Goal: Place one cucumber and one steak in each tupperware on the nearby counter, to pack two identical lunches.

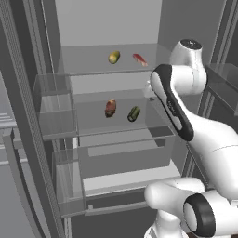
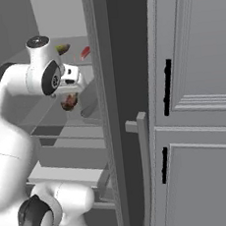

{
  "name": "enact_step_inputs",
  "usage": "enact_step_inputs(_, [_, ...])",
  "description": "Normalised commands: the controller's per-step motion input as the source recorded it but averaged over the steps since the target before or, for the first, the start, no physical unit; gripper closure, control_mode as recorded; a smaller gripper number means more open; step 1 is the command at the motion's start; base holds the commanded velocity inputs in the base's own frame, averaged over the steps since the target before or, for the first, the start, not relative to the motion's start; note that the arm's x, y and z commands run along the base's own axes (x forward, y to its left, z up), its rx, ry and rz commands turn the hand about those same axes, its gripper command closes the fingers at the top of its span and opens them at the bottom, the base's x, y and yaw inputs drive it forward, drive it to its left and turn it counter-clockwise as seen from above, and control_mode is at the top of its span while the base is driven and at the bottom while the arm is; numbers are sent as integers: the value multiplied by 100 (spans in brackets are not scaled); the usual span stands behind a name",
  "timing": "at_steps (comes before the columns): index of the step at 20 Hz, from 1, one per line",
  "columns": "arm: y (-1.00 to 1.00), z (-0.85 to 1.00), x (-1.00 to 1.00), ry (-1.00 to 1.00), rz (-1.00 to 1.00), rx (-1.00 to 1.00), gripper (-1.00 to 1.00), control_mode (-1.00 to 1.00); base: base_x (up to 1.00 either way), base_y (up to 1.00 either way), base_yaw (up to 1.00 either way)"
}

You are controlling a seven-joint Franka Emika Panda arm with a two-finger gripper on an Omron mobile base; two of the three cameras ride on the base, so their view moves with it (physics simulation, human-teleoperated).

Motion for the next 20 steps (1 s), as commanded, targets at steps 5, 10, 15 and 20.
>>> enact_step_inputs(5, [16,100,9,-46,-2,13,-100,-100,0,0,0])
enact_step_inputs(10, [11,98,63,-23,-8,7,-100,-100,0,0,0])
enact_step_inputs(15, [49,35,98,0,-8,-4,-100,-100,0,0,0])
enact_step_inputs(20, [6,2,79,-4,0,-9,-100,-100,0,0,0])
